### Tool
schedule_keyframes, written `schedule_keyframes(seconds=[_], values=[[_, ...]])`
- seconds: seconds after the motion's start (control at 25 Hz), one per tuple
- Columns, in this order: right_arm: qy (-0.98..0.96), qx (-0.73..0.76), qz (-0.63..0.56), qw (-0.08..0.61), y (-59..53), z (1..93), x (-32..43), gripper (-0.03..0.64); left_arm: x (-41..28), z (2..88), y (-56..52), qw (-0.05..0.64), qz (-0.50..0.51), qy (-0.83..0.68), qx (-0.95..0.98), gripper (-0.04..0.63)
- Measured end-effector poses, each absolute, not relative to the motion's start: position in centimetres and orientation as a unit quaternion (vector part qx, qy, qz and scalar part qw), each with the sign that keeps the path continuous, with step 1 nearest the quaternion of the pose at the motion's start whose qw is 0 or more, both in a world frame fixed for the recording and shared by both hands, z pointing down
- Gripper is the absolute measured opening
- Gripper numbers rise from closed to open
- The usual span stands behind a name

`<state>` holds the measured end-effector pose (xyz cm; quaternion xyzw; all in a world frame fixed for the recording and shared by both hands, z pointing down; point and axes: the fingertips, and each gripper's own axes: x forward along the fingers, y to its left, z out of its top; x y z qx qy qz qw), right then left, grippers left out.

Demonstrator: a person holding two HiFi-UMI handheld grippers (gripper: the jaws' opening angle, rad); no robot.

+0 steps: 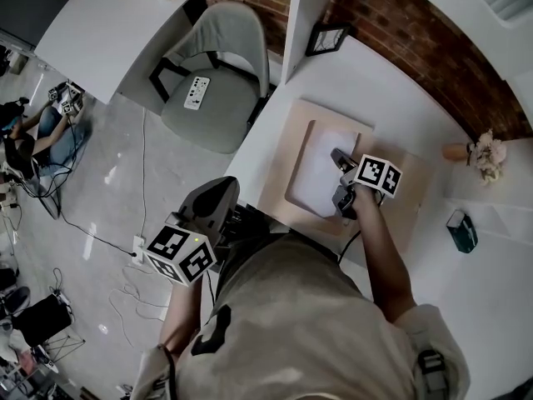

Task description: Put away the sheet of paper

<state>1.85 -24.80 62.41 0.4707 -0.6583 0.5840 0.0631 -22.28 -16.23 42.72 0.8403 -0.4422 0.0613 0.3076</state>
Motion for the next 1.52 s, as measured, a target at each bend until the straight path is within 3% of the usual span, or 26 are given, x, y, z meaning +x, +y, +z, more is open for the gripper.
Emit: schedule_keyframes(seconds=[0.28, 1.52], values=[[-0.660, 0.476, 0.571, 0.111, -24.7, 63.9, 2.3, 0.028, -21.6, 42.7, -16.0, 0.305, 0.069, -0.448, 0.837, 0.015], [-0.662, 0.468, 0.568, 0.141, -24.9, 64.9, 2.2, 0.027, -21.4, 43.0, -16.5, 0.313, 0.062, -0.450, 0.834, 0.015]])
